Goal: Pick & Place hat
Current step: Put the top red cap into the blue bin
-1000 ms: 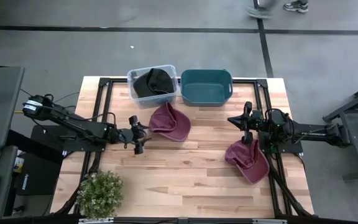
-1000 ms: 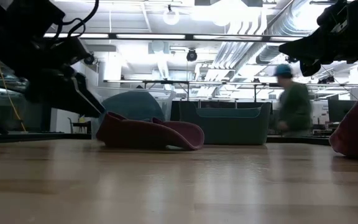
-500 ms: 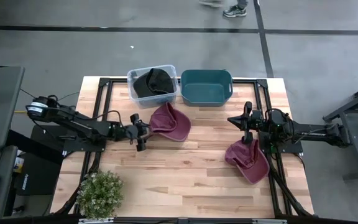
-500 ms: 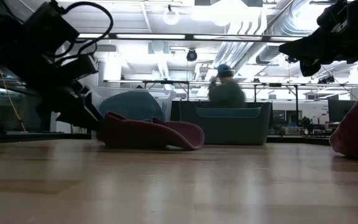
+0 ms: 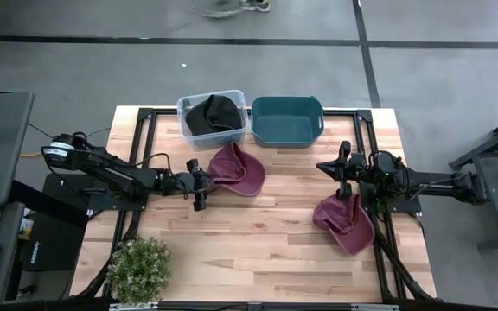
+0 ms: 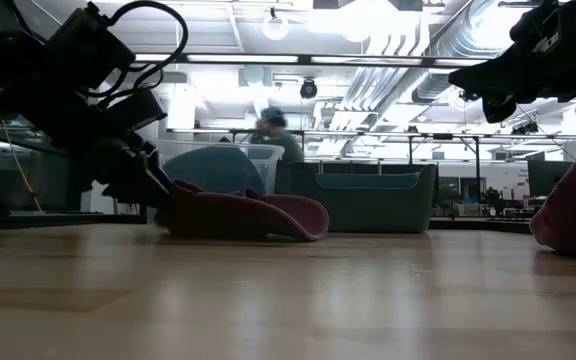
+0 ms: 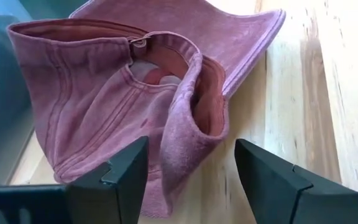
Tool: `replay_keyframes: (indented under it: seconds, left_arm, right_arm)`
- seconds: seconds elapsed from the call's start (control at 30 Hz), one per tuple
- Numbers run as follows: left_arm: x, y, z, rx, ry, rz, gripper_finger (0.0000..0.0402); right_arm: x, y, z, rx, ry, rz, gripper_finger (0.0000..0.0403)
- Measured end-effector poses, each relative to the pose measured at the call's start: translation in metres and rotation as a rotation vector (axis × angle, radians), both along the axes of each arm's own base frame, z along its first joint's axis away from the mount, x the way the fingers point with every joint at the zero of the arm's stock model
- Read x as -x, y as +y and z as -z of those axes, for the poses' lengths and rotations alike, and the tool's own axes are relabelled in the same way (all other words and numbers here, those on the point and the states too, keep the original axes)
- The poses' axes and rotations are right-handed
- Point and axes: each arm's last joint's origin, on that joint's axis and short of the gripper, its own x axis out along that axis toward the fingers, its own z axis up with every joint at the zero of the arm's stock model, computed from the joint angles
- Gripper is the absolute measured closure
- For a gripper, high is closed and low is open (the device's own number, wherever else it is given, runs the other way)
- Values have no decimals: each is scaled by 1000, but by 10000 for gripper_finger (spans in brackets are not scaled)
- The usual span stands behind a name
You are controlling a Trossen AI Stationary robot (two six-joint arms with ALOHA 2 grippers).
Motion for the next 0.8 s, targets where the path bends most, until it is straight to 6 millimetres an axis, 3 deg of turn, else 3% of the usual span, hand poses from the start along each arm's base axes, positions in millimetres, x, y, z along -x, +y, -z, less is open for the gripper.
replay_keyframes:
  seconds: [0.47, 0.8]
  left_arm:
    - [1, 0, 2, 12, 16, -21, 390]
    - [2, 0, 2, 58, 3, -53, 400]
  right_arm:
    - [0, 0, 0, 0, 0, 0, 402]
    - [0, 0, 0, 0, 0, 0, 402]
